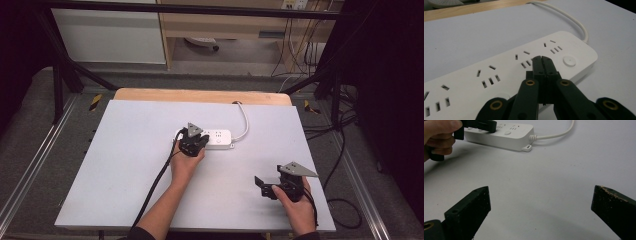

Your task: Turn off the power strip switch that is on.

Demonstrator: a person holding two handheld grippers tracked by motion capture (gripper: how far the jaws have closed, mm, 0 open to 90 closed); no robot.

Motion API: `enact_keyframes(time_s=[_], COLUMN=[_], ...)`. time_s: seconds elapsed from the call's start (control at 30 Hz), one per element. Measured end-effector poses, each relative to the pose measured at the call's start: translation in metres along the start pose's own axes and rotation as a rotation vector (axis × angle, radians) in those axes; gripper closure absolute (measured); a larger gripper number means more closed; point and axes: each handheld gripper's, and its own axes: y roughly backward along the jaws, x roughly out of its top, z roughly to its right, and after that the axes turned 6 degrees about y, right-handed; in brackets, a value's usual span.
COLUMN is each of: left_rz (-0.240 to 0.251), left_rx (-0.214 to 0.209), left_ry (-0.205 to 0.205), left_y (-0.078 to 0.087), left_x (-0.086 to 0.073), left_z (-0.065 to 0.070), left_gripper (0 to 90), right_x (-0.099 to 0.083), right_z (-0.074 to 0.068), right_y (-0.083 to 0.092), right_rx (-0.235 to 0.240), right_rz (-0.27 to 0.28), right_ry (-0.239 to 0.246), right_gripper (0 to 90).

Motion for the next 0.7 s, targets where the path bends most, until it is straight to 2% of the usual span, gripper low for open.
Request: enact_keyframes(time_s=[0.7], left_rz=[-0.008], left_rx=[-0.01], left_ry=[0.005], left_y=[0.0001], left_x=[0.0013], left_z=[-0.0014], left_gripper=[90.0], right_x=[0.0002], right_z=[0.0], right_y=[0.0001], right_rx=[0.001], right_rz=[0.001], right_ry=[0.002], right_gripper=[3.3])
